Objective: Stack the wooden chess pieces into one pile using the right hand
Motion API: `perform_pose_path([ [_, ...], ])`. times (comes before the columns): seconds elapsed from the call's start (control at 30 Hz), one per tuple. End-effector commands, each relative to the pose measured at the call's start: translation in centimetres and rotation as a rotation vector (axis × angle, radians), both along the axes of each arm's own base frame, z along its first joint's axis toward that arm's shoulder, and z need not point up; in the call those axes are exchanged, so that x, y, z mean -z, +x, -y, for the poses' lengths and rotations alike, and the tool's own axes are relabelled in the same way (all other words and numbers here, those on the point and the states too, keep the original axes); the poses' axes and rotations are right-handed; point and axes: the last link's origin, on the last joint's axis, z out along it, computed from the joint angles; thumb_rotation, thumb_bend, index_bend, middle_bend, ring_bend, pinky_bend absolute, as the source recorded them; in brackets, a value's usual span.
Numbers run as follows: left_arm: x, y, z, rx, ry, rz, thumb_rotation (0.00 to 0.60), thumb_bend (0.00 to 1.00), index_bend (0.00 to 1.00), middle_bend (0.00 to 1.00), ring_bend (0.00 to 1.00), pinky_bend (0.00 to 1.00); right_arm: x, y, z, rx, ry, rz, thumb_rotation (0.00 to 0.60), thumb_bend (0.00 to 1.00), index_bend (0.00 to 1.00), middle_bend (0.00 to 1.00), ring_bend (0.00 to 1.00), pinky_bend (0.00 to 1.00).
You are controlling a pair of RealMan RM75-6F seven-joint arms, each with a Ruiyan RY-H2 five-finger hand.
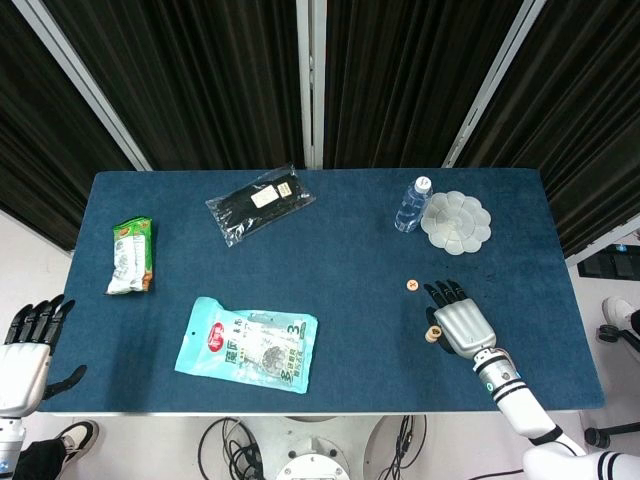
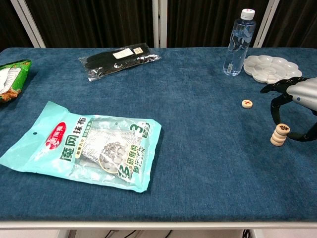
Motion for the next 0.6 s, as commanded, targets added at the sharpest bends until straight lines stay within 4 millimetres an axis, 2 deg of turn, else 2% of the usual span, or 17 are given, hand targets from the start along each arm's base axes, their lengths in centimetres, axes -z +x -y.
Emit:
perform_pose_path([
  [0.03, 0.0, -0.02, 0.0, -0.001, 0.0, 0.0, 0.6, 0.19, 0.04, 0.0, 0.0, 0.0, 0.05, -0.04, -0.01, 0.001, 0.0, -0.003, 0.6, 0.27, 0.53, 0.08, 0.0, 0.0],
  [0.33, -0.02, -0.04, -0.01, -0.001, -0.001, 0.0, 0.6, 0.19, 0.04, 0.0, 0.0, 0.0, 0.11, -0.08, 0.01, 0.005, 0.01, -0.008, 0.6, 0.25, 0.5, 0.08, 0.0, 0.0],
  [0.6, -0.04, 0.03, 0.04, 0.001, 0.001, 0.0, 0.6, 0.19, 0.04, 0.0, 0.0, 0.0, -0.2, -0.1, -0.03, 0.008, 0.016, -0.005, 0.6, 0.23, 0.39, 0.07, 0.0, 0.0],
])
